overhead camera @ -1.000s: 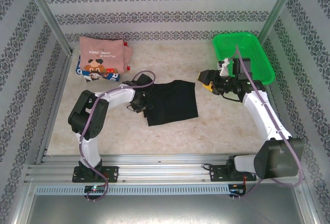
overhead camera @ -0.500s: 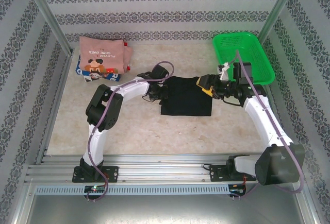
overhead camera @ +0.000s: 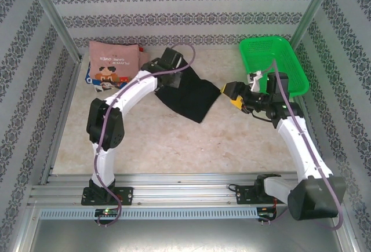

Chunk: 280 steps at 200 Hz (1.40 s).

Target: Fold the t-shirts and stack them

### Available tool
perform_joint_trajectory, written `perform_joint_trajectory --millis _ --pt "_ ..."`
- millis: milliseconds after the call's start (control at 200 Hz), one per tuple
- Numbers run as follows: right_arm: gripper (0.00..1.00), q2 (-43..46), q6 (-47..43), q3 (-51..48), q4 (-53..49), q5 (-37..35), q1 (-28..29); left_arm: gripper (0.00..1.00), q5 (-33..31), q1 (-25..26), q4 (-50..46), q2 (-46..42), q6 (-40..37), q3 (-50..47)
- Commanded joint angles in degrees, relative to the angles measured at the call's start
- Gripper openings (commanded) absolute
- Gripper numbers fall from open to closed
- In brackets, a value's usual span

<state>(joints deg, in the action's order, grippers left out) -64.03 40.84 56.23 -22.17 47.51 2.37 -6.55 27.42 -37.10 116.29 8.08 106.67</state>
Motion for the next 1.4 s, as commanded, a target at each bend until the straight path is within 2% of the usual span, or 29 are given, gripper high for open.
perform_joint_trajectory --millis 0,255,435,560,819,1394 --pt "0.98 5.96 1.19 -0.07 6.38 0.67 0.42 0.00 -4.06 -2.44 -1.58 -1.23 -10.17 3.89" --pt "0.98 12.54 0.69 -2.11 4.23 -1.27 1.50 0.00 -1.21 -6.74 -2.65 3.22 -16.65 13.40" --pt "0.98 13.86 1.14 -4.04 3.37 -1.95 1.48 0.00 -2.22 -7.26 -6.87 7.80 -22.26 22.49" --pt "0.98 14.37 0.34 -4.11 2.34 -2.59 1.49 0.00 -2.59 -8.38 -8.08 9.28 -23.32 26.55" --pt "0.98 14.53 0.12 -4.55 2.42 -3.02 1.47 0.00 -3.48 -12.21 -8.59 9.17 -25.47 28.10" --pt "0.98 11.49 -0.23 -4.11 2.24 -2.24 1.50 0.00 3.32 -21.90 -6.55 10.62 -24.75 33.03"
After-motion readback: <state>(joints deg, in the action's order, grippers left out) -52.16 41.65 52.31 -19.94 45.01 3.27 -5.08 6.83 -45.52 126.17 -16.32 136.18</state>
